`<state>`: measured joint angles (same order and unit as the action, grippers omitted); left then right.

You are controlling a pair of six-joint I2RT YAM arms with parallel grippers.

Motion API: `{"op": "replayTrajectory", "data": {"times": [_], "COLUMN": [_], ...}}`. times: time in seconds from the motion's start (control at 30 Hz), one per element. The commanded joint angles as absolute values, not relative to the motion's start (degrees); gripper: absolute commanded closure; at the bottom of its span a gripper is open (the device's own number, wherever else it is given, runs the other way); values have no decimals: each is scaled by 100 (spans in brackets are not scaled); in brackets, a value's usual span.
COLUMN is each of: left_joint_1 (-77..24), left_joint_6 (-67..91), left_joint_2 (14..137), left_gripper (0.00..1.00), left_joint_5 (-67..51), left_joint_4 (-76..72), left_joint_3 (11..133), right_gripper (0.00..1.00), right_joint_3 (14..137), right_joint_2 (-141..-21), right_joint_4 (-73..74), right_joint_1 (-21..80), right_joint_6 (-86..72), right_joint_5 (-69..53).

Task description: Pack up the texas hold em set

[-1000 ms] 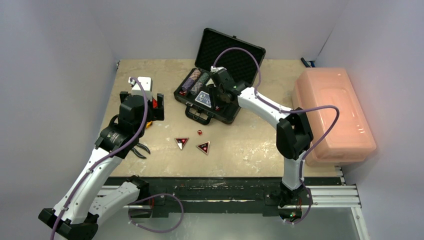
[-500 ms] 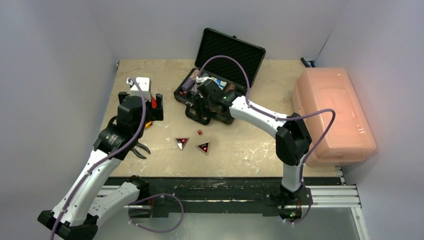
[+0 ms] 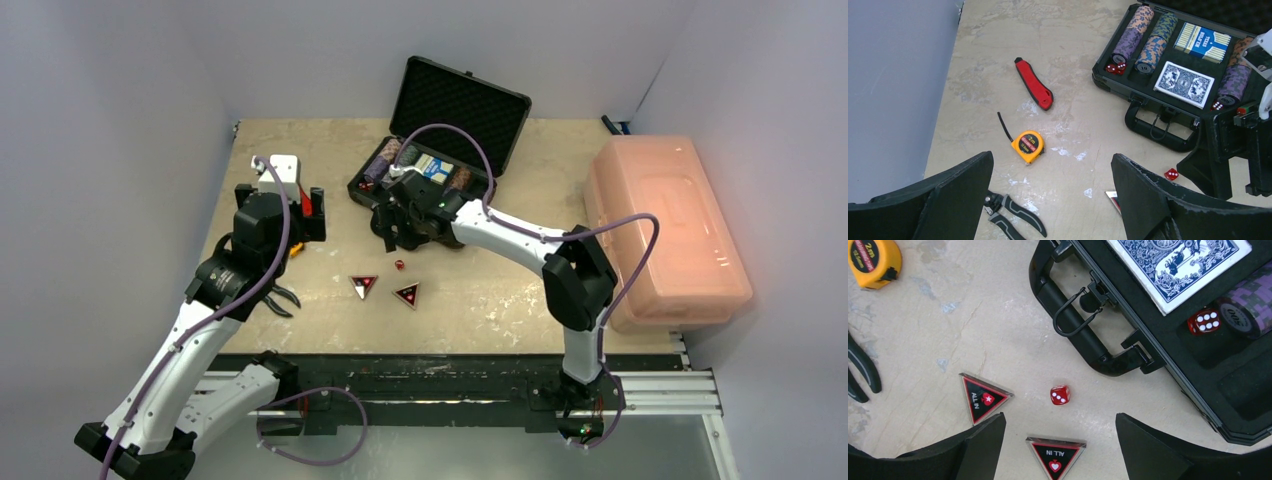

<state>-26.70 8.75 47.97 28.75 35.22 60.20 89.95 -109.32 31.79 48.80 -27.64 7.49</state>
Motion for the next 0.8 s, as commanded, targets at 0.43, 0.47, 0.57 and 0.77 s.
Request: {"op": "replayTrajectory", "data": {"times": [0.43,0.47,0.57,0.77], "left_joint_1": [-2659,-2655,-2654,-2655], "left_joint_6": [818,821,817,818], "left_joint_2": [4716,4712,4702,4702], "left_gripper": [12,12,12,12], "left_joint_5": [2882,2883,2875,2867], "left_joint_4": [3309,3301,3303,3307], "left_joint_3": [6038,6040,6038,6039], "right_gripper": [20,21,26,39], "right_joint_3": [9064,9076,9071,9051], "right_joint_2": [-11424,-11459,-11538,-11754], "right_joint_4": [3074,3090,3064,2914], "right_joint_1": [5062,5070,5087,5115], "right_joint_6": [-3127,-3135,-3146,-3076], "right_joint_5": [800,800,792,688]}}
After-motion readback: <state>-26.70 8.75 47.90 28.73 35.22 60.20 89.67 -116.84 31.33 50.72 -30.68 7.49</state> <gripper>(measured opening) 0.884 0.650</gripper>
